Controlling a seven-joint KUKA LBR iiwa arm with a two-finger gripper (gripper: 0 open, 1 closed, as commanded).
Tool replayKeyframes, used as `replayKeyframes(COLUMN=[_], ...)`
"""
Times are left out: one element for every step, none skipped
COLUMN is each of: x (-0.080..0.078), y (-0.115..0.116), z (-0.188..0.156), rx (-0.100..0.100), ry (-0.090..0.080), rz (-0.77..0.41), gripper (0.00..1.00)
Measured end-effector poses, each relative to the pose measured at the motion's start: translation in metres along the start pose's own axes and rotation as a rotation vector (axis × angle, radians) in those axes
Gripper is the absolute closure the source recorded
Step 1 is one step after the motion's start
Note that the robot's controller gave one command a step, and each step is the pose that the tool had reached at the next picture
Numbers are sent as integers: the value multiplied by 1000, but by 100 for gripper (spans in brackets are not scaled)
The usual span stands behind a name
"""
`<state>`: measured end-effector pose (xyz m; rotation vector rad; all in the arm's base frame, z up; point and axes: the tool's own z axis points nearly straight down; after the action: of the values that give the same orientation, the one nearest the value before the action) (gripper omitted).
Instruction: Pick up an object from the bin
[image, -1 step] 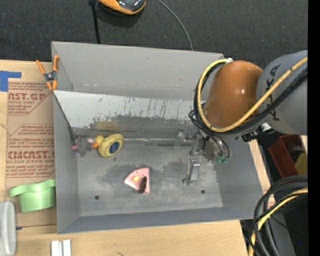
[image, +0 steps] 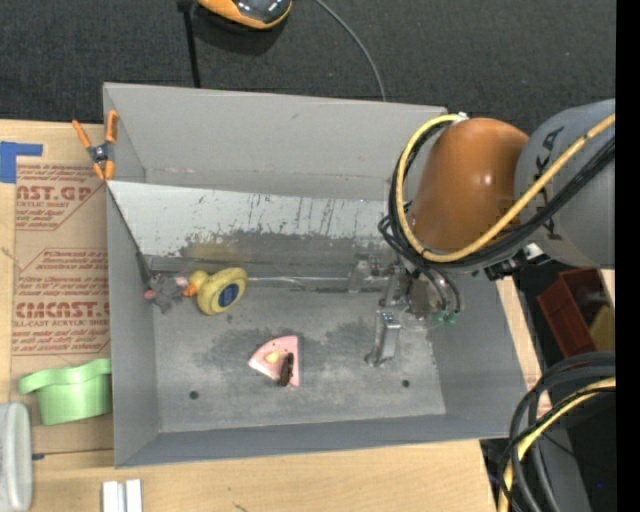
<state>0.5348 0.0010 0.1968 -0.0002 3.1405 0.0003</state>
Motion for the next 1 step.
replayKeyframes(x=[-15], y=[10], z=[48], rx=[0], ry=[-5], rz=[-8], gripper=[0])
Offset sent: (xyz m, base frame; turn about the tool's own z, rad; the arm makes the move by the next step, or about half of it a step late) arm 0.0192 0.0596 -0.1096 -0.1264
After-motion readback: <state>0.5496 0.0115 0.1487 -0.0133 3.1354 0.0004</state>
